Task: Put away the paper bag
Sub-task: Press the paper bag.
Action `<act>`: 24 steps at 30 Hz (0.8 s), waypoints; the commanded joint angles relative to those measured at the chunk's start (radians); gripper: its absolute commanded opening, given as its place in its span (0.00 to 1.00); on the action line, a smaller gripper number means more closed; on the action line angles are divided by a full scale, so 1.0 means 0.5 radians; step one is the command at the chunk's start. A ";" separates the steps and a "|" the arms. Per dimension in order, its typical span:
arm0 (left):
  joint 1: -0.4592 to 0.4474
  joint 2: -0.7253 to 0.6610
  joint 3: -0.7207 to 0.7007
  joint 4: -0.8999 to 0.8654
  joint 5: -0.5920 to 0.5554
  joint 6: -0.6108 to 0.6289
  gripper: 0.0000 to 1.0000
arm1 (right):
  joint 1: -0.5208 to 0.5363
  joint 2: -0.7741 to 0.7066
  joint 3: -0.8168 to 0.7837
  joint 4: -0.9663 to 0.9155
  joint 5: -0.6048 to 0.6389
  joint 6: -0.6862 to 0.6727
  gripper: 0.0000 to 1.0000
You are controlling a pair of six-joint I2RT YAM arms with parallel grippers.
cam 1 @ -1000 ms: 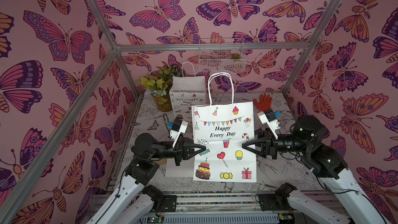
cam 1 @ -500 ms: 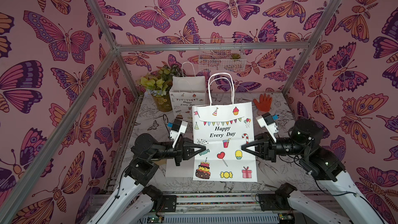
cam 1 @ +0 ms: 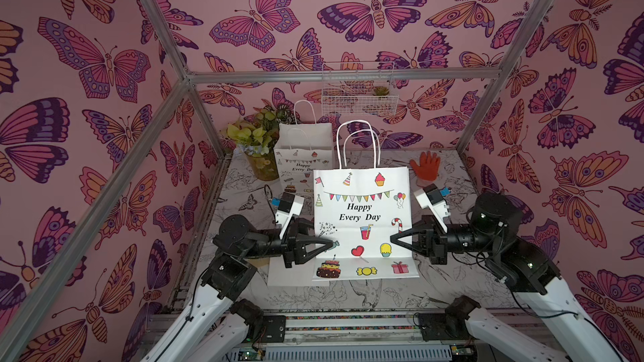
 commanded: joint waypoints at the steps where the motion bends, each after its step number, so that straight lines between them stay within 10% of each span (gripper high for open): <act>1: -0.004 0.003 0.020 0.029 0.057 0.008 0.53 | 0.012 0.003 0.096 -0.008 0.036 -0.029 0.00; 6: -0.009 0.005 0.012 0.034 0.108 0.004 0.51 | 0.012 0.001 0.122 0.016 0.068 -0.028 0.00; 21: -0.015 0.005 -0.006 0.037 0.144 0.015 0.00 | 0.012 0.073 0.215 0.026 0.064 -0.097 0.00; 24: -0.015 0.020 -0.005 0.036 0.146 0.015 0.00 | 0.012 0.113 0.313 -0.028 0.073 -0.158 0.14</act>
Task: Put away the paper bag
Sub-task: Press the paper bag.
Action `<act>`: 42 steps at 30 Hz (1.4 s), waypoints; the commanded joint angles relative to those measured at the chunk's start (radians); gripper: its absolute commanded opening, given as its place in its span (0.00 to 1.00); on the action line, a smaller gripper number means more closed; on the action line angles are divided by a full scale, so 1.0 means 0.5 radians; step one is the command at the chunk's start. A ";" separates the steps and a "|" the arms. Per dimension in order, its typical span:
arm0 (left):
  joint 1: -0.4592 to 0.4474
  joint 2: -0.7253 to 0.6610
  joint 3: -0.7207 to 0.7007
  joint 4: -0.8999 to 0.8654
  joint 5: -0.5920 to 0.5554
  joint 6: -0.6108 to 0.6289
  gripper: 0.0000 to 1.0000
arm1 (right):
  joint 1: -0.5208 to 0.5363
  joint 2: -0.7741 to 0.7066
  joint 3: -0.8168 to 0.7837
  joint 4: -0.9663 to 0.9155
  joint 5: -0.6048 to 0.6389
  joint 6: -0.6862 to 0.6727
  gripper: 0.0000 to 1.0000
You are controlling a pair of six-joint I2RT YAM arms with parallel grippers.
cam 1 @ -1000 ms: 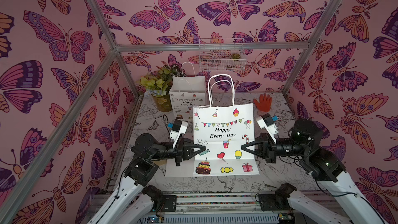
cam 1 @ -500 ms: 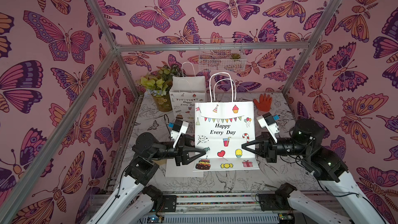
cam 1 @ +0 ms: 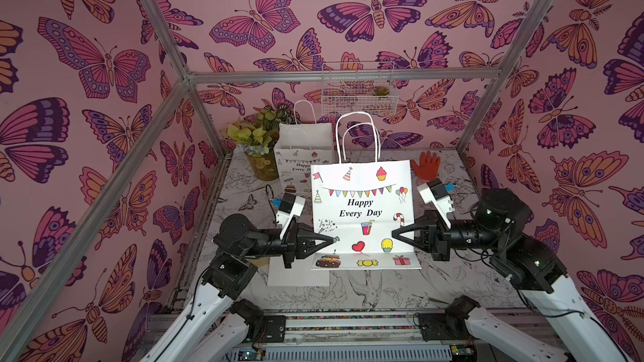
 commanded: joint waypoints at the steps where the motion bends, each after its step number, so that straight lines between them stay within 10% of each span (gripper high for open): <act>1: -0.013 0.009 -0.006 0.020 0.079 0.016 0.00 | 0.005 0.050 0.156 0.020 0.036 -0.111 0.21; 7: -0.015 0.015 -0.012 0.019 0.076 0.018 0.00 | 0.005 0.188 0.301 0.091 0.021 -0.128 0.38; 12: -0.015 0.014 -0.013 0.022 0.057 0.021 0.15 | 0.004 0.264 0.327 0.196 -0.016 -0.075 0.01; 20: -0.013 -0.030 0.006 0.024 -0.190 0.030 0.40 | 0.005 0.189 0.137 0.252 -0.022 -0.010 0.00; 32: -0.015 -0.050 -0.046 0.249 -0.534 -0.104 0.32 | 0.005 0.096 -0.075 0.144 -0.123 -0.016 0.00; 42: -0.015 -0.091 -0.059 0.269 -0.590 -0.106 0.03 | 0.005 0.040 -0.144 -0.004 -0.124 -0.094 0.00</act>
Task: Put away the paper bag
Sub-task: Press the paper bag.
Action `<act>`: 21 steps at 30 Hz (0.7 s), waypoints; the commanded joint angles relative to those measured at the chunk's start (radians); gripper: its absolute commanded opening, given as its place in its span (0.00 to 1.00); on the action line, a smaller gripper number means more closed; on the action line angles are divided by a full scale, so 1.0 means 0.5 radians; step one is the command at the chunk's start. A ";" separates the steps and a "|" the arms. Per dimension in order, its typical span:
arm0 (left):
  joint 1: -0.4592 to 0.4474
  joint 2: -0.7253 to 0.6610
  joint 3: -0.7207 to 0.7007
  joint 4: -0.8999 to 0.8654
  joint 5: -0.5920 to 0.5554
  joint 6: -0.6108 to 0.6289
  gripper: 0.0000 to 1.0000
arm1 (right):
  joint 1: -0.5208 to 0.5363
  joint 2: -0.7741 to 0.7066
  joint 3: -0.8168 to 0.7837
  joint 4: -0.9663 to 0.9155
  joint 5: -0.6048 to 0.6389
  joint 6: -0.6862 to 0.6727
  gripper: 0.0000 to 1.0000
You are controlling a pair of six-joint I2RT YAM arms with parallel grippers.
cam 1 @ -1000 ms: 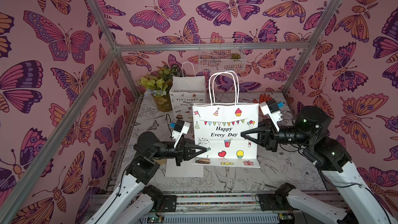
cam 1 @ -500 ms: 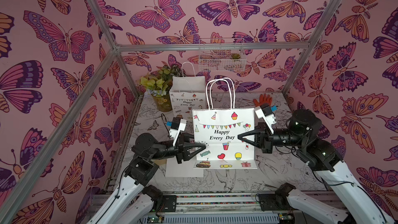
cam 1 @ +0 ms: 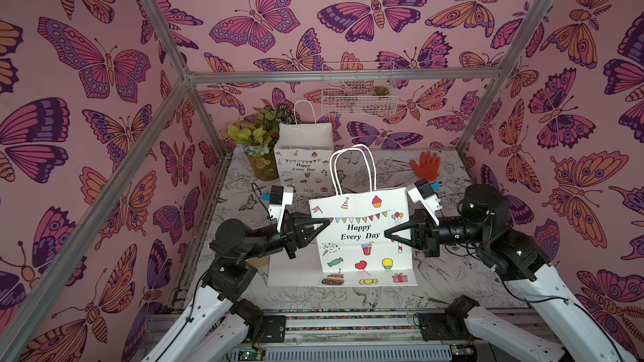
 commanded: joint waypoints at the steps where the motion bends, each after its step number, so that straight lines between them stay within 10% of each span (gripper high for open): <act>1: 0.001 -0.034 -0.012 0.099 -0.054 0.002 0.03 | 0.005 -0.032 -0.016 -0.085 -0.031 -0.044 0.00; 14: 0.005 -0.083 -0.011 0.056 -0.076 0.029 0.17 | 0.005 -0.032 -0.017 -0.282 0.055 -0.167 0.00; 21: 0.004 -0.071 0.009 0.030 -0.043 0.041 0.00 | 0.005 -0.045 0.018 -0.343 0.061 -0.200 0.00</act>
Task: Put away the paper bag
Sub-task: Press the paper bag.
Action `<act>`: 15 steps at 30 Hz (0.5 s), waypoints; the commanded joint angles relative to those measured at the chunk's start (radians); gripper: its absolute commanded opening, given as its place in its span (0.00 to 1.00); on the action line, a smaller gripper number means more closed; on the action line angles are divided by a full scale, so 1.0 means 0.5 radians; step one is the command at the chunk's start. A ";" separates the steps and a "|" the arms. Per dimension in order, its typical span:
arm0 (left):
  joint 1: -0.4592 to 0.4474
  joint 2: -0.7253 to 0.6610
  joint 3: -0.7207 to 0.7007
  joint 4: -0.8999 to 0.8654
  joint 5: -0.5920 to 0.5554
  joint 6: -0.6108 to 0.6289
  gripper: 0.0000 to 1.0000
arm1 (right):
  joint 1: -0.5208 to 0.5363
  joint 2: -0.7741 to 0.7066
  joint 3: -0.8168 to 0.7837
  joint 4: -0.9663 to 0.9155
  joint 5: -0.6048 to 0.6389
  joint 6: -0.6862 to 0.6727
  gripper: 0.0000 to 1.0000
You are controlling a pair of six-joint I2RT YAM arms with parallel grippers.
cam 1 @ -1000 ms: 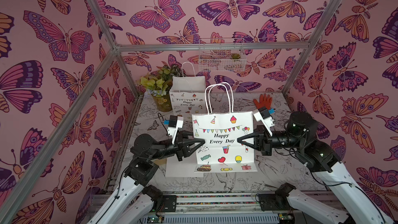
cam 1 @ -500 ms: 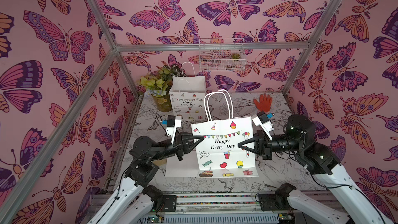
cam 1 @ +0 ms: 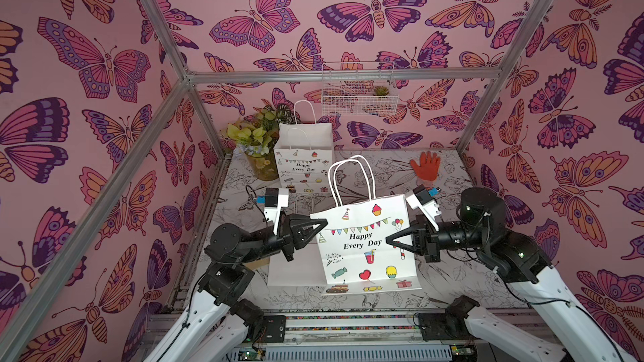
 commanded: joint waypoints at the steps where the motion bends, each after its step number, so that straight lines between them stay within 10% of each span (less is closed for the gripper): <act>1: 0.010 -0.009 0.013 0.048 0.011 0.020 0.00 | 0.004 -0.018 0.040 -0.118 0.026 -0.059 0.00; 11: 0.010 -0.034 0.023 -0.028 0.002 0.069 0.00 | 0.004 -0.044 0.097 -0.202 0.101 -0.114 0.00; 15: 0.010 -0.019 0.028 -0.040 0.056 0.072 0.26 | 0.001 -0.048 0.137 -0.174 0.131 -0.089 0.00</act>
